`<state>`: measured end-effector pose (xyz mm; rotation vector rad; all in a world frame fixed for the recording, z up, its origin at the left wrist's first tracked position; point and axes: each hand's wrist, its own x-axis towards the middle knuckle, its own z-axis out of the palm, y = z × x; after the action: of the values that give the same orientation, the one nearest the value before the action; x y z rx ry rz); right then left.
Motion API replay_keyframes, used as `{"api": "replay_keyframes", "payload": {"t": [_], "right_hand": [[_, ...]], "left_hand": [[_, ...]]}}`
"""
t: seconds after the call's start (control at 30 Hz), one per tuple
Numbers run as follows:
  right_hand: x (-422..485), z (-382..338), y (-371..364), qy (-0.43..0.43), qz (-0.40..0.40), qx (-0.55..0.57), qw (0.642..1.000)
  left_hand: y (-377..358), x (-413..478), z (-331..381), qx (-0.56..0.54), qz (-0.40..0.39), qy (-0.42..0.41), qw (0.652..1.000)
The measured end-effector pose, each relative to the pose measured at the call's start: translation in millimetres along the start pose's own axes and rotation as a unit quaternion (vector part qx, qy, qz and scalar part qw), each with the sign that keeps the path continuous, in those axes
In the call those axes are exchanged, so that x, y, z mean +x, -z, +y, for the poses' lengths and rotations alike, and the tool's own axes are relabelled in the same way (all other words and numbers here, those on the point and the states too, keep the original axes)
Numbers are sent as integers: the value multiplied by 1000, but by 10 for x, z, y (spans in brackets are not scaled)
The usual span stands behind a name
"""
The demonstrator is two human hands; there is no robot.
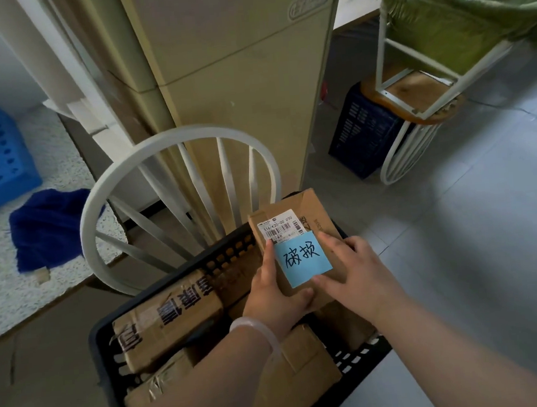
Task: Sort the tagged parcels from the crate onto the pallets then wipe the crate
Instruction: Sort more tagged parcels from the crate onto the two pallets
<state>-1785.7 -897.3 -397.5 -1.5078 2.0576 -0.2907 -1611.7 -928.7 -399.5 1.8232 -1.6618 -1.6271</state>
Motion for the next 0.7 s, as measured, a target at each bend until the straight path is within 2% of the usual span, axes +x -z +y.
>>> {"api": "replay_keyframes", "payload": {"t": [0.17, 0.33, 0.5, 0.7], "right_hand": [[-227, -118, 114, 5, 18, 30, 999], [-425, -388, 72, 27, 9, 116, 993], [-608, -768, 134, 54, 46, 121, 990], [-876, -1410, 139, 77, 85, 92, 989]], "left_hand": [[228, -283, 153, 39, -7, -48, 998], [461, -515, 209, 96, 1, -77, 992], [789, -773, 224, 129, 35, -131, 982], [1314, -1125, 103, 87, 59, -187, 977]]}}
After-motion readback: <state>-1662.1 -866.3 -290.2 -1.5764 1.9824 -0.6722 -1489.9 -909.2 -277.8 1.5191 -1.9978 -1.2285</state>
